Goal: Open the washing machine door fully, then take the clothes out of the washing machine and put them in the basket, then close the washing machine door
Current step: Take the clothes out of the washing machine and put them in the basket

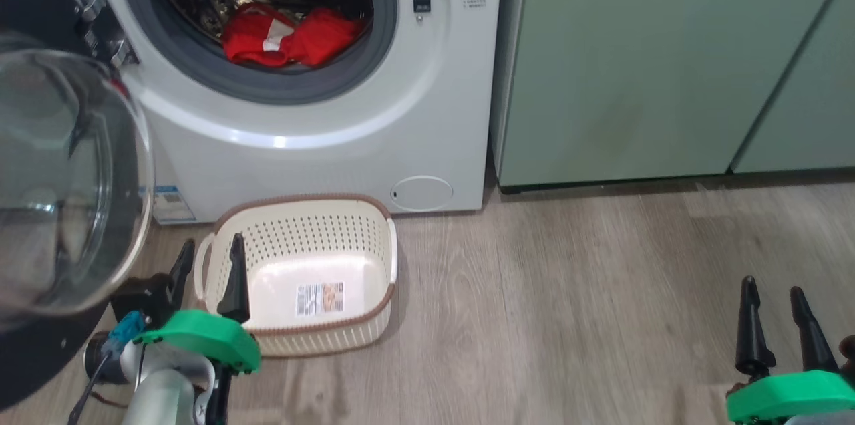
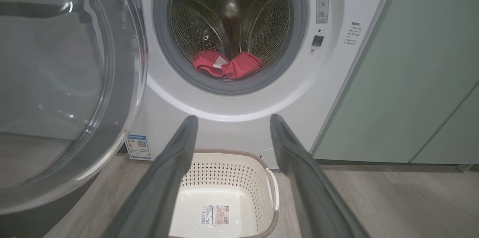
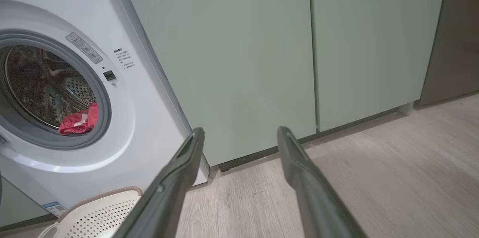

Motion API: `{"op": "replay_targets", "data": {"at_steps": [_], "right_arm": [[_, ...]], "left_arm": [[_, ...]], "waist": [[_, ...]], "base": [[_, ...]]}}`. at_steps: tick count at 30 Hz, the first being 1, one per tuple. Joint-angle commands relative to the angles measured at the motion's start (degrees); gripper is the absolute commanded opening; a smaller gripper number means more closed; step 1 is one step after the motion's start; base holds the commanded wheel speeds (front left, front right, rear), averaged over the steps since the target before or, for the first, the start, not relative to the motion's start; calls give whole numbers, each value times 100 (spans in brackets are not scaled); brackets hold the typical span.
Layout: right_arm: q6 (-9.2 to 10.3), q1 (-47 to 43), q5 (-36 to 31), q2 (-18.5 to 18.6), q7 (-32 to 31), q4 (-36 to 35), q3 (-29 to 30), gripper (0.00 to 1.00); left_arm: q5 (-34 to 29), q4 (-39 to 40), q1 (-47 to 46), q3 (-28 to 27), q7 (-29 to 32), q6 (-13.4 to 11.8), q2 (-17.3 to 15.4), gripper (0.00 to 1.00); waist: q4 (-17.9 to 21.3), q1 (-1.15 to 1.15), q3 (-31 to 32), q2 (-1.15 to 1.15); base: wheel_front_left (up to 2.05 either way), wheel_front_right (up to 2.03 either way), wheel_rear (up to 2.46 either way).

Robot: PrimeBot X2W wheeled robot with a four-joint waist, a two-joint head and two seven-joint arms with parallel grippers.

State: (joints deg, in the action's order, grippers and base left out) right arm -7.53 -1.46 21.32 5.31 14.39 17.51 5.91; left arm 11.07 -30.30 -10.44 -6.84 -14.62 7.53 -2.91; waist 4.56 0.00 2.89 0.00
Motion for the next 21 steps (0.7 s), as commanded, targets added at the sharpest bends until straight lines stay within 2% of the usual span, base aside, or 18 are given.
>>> {"op": "replay_targets", "data": {"at_steps": [1,13,21], "right_arm": [[4,126,-2,48,61,-162,-136,100],[4,134,0,43,61,-171,-155,100],[4,134,-9,51,61,-192,-160,100]], "left_arm": [[31,164,-237,-160,-38,-5,-142,100],[-54,185,-252,-266,-38,-44,-133,100],[-146,240,-202,-298,-38,-54,-94,100]], "waist": [[-1,0,-5,0],[-23,0,-39,0],[-54,0,-53,0]], "base": [[213,-213,0],[208,-207,0],[115,-115,0]]}}
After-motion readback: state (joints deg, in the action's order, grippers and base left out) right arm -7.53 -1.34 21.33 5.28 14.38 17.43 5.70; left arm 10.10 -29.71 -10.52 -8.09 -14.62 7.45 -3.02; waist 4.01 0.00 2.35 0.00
